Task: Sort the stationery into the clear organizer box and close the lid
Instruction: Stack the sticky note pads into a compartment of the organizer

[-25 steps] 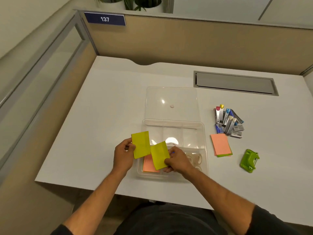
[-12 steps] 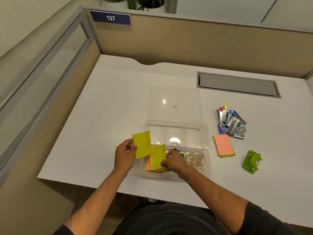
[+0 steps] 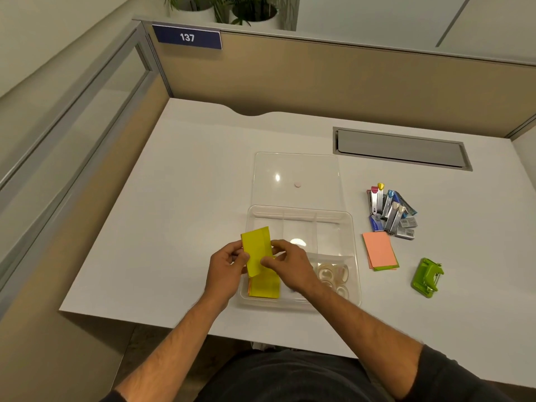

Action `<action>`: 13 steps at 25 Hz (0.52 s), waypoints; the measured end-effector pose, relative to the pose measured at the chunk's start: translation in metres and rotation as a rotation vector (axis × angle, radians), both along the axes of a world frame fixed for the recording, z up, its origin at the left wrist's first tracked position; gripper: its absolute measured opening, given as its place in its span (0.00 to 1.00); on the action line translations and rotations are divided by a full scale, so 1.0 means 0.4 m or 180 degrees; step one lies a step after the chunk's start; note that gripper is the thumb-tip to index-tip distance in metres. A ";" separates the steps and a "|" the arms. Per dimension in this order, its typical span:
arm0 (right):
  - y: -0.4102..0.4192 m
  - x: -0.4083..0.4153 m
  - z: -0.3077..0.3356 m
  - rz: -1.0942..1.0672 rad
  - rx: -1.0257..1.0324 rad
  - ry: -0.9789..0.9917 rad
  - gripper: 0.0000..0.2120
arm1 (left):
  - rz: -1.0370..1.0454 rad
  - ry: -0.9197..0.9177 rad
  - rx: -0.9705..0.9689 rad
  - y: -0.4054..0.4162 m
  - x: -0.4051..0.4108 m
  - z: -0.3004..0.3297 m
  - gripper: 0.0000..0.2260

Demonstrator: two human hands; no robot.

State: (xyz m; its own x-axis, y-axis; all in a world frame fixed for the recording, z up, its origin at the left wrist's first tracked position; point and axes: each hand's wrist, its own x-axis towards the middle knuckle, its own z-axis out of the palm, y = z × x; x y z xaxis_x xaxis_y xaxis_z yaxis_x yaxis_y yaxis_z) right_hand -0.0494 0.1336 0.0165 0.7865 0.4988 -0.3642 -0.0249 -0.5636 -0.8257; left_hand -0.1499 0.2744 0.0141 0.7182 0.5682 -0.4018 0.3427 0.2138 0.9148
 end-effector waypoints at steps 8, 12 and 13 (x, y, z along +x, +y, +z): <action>-0.020 -0.001 0.007 -0.0286 0.0829 0.0762 0.16 | -0.0827 -0.0277 -0.0471 -0.020 -0.002 0.047 0.22; -0.031 0.007 0.016 -0.0047 0.0970 0.0879 0.15 | -0.1025 -0.0297 -0.0435 -0.029 -0.002 0.062 0.27; -0.032 0.007 0.017 -0.0040 0.0971 0.0862 0.14 | -0.1043 -0.0299 -0.0396 -0.031 0.000 0.065 0.28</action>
